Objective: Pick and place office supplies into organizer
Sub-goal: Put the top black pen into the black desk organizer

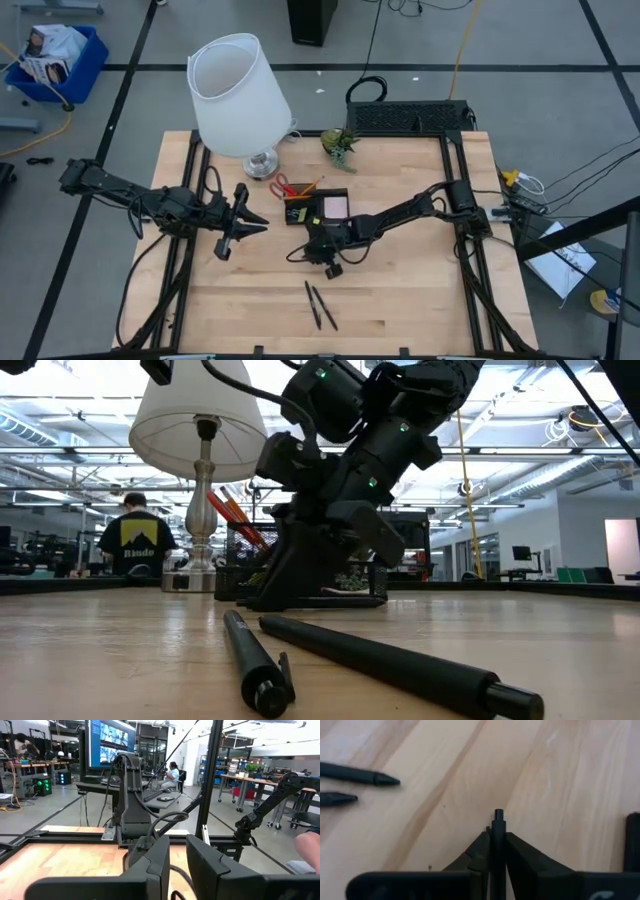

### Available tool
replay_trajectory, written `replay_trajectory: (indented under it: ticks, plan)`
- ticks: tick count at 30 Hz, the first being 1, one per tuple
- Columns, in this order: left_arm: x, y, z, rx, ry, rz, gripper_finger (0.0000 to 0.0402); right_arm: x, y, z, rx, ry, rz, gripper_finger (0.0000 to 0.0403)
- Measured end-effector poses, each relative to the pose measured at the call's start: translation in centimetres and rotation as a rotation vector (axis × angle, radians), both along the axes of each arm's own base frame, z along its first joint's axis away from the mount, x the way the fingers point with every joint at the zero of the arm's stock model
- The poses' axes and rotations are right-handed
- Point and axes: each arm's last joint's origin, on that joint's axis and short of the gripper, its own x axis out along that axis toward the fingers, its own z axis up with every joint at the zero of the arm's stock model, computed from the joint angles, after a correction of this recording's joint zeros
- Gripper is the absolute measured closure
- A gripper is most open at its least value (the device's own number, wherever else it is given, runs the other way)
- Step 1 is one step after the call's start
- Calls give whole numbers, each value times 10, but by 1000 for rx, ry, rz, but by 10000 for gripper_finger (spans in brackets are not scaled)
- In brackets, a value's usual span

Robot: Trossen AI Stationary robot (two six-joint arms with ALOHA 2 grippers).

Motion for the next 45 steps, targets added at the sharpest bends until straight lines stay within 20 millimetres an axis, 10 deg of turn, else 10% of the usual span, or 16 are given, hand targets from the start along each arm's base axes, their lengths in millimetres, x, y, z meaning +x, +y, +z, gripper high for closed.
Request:
replay_trajectory:
  ticks: [24,34,45]
  plan:
    - [0,0,-1,-1,6,0,334,3,6,12,59,-62,-19,400]
    - [0,0,-2,21,13,2,334,-15,49,33,144,-9,9,286]
    - [0,0,0,-14,8,0,334,-8,30,15,89,4,-101,203]
